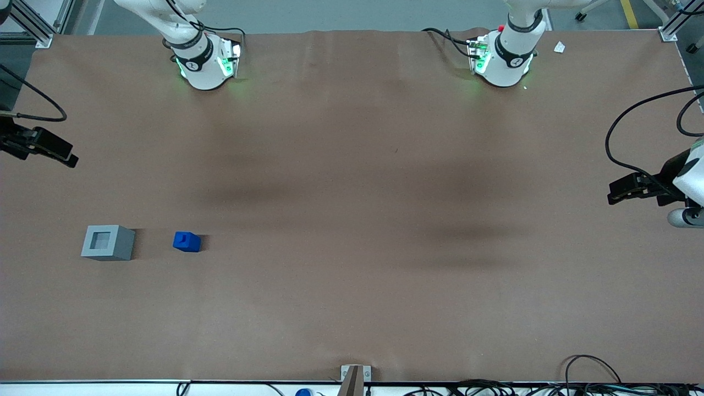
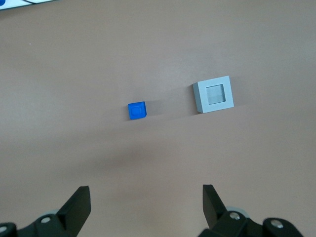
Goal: Insert blue part into gray base with right arm
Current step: 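Move the right gripper toward the blue block beside the gray base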
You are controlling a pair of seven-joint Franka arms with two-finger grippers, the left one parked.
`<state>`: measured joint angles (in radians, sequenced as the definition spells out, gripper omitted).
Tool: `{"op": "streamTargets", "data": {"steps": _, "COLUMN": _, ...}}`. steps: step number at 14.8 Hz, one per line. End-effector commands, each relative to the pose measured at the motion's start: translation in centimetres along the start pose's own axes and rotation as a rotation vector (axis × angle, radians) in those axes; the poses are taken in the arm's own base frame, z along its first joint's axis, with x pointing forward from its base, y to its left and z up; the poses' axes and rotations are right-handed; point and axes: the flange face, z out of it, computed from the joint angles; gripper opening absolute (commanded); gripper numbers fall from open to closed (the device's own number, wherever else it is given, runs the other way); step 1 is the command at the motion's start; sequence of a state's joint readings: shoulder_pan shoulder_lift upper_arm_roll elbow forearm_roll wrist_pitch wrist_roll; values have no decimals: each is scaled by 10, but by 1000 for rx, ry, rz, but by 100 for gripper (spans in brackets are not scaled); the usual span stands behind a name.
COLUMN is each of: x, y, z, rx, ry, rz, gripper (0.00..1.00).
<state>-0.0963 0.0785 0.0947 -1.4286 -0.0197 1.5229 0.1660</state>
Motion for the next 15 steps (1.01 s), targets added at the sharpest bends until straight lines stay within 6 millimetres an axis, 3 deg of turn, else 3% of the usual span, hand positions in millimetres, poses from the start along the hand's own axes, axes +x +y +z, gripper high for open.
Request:
{"op": "streamTargets", "data": {"steps": 1, "x": 10, "y": -30, "z": 30, "rx": 2, "ry": -14, "rz": -40, "gripper": 100}}
{"op": "streamTargets", "data": {"steps": 5, "x": 41, "y": -58, "z": 98, "rx": 2, "ry": -43, "rz": -59, "gripper": 100}}
{"op": "streamTargets", "data": {"steps": 8, "x": 50, "y": -56, "z": 155, "rx": 8, "ry": -23, "rz": -44, "gripper": 100}}
{"op": "streamTargets", "data": {"steps": 12, "x": 58, "y": -53, "z": 248, "rx": 6, "ry": -52, "rz": -3, "gripper": 100}}
{"op": "streamTargets", "data": {"steps": 15, "x": 64, "y": -54, "z": 294, "rx": -7, "ry": -95, "rz": 50, "gripper": 100}}
